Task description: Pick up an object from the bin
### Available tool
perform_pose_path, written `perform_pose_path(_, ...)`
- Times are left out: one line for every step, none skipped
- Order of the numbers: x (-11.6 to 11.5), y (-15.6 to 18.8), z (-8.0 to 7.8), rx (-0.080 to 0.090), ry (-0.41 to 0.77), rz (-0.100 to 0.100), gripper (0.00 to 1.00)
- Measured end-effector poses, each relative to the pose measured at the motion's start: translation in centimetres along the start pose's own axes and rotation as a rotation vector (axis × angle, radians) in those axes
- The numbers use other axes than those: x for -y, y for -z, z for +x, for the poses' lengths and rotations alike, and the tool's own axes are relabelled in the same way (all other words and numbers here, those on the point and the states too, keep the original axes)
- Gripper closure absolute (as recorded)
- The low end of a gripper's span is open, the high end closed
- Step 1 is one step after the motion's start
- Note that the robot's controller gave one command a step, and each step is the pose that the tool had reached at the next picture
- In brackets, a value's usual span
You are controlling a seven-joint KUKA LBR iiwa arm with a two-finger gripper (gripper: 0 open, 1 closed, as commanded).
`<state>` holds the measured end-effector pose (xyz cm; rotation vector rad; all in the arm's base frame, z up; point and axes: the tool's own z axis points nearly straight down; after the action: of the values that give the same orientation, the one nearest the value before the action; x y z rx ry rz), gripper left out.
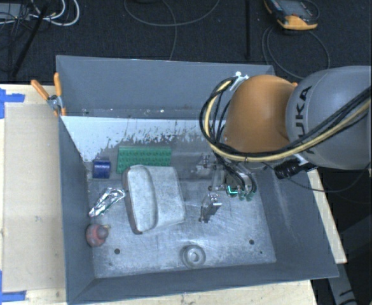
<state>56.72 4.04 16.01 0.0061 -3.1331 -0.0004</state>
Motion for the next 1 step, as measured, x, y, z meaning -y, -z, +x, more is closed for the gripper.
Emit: perform_pose_path(-6.83,-5.79,9.12,0.005,0.1,0.001,0.0)
